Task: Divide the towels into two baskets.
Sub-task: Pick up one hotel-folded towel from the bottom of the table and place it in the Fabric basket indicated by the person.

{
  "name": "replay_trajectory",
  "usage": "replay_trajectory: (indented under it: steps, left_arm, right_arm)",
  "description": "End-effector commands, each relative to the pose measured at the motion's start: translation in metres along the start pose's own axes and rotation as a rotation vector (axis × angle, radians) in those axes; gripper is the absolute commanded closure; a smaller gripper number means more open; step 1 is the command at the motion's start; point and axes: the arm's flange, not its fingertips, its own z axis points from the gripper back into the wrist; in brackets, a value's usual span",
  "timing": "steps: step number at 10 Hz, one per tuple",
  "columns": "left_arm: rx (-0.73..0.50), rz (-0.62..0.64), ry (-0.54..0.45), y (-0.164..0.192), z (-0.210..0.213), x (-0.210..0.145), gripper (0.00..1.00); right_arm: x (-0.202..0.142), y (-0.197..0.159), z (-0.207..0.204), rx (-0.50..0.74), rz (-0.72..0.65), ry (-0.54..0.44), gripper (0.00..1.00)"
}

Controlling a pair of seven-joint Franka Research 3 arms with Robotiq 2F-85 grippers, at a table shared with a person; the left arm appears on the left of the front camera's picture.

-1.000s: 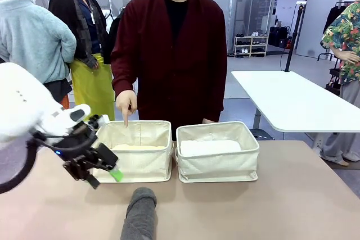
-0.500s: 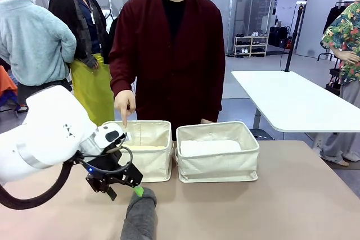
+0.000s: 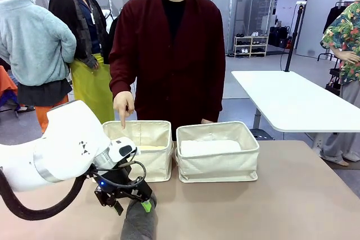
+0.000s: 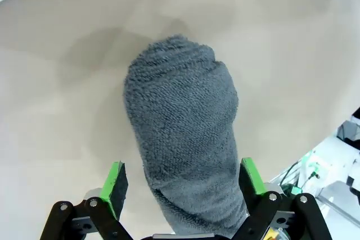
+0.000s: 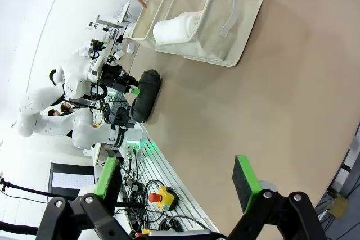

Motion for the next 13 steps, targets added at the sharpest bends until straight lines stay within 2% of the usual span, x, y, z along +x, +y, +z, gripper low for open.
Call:
replay_trajectory:
  steps: [1, 4, 5, 10, 13]
  left_arm:
    - [-0.003, 0.008, 0.007, 0.02, -0.009, -0.069, 0.0]
    - [-0.004, -0.013, 0.038, 0.019, -0.022, -0.072, 0.0]
    - [-0.01, -0.046, 0.059, 0.019, -0.027, -0.075, 0.03]
    - [-0.058, -0.101, 0.03, 0.013, -0.032, -0.084, 0.52]
    - [-0.061, -0.118, 0.003, 0.005, -0.015, -0.088, 0.79]
  right_arm:
    - [-0.002, 0.003, 0.0, -0.016, -0.003, 0.008, 0.0]
    - [-0.002, 0.003, 0.0, -0.016, -0.003, 0.008, 0.0]
    - [-0.002, 0.003, 0.0, -0.016, -0.003, 0.008, 0.0]
    - [-0.002, 0.003, 0.0, -0.016, -0.003, 0.008, 0.0]
    - [-0.002, 0.003, 0.0, -0.016, -0.003, 0.008, 0.0]
